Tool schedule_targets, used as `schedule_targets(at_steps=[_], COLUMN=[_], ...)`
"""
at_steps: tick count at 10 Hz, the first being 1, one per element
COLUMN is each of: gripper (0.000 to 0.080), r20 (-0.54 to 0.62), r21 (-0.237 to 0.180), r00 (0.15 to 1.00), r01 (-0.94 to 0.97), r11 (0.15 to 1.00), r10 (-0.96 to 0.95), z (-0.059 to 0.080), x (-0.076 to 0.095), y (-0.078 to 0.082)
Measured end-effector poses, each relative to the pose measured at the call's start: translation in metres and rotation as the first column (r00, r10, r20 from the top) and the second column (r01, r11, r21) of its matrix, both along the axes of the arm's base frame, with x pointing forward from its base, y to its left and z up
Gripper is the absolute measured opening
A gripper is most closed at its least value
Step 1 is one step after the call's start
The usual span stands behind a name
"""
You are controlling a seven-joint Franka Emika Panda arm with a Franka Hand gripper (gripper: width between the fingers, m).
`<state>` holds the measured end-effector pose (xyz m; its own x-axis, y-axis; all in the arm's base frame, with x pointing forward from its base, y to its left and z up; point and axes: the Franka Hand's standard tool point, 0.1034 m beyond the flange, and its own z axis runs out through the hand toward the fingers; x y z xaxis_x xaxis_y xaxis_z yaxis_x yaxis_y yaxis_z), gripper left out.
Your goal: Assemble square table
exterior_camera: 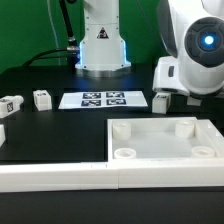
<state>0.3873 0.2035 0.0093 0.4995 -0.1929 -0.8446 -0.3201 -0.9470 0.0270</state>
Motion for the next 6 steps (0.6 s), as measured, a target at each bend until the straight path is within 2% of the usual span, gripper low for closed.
schedule_targets(at_steps=[3,4,5,6], gripper=[0.0602,0.0426,0.0426,0.029], r20=[-0.002,-0.003,-0.003,-0.003], r21=[0.0,0.0,0.0,0.0], r00=[1.0,1.0,1.0,1.0], r01=[-0.003,-0.003,-0.003,-0.003], r11=[1.0,1.0,1.0,1.0], r10=[0.003,0.003,0.003,0.003], z=[-0.0013,-0.0014,-0.0013,-0.0013], x=[-0.0012,-0.0012,-0.0012,-0.0012], y=[0.0005,0.0005,0.0005,0.0005])
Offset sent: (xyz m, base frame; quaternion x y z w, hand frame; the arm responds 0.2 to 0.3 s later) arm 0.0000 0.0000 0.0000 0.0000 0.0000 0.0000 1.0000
